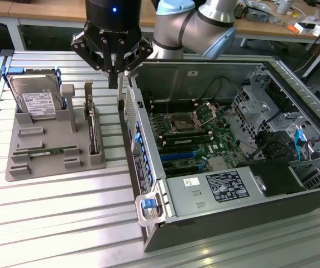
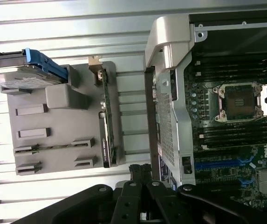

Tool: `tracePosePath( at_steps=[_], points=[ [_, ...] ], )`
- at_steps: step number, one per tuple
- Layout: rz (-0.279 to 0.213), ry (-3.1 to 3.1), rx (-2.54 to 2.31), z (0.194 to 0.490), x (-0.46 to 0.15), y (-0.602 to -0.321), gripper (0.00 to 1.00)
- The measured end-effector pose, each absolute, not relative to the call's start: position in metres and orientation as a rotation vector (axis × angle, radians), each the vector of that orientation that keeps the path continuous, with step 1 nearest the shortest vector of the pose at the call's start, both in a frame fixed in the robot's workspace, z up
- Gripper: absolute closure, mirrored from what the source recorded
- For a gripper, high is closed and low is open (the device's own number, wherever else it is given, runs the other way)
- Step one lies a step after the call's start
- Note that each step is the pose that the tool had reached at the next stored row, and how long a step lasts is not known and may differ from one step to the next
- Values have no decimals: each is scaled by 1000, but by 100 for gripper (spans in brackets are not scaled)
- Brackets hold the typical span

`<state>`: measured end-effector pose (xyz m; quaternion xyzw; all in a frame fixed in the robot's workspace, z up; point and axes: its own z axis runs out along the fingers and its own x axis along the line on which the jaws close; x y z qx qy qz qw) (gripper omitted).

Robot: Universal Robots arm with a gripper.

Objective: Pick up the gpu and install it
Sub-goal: 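Reach for the gpu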

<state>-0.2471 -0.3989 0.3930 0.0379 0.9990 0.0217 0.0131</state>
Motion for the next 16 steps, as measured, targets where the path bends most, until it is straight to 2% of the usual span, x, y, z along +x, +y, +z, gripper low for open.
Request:
tracePosePath(
  at_steps=[16],
  points=[
    [68, 3112, 118, 393, -278, -399, 89]
  ],
)
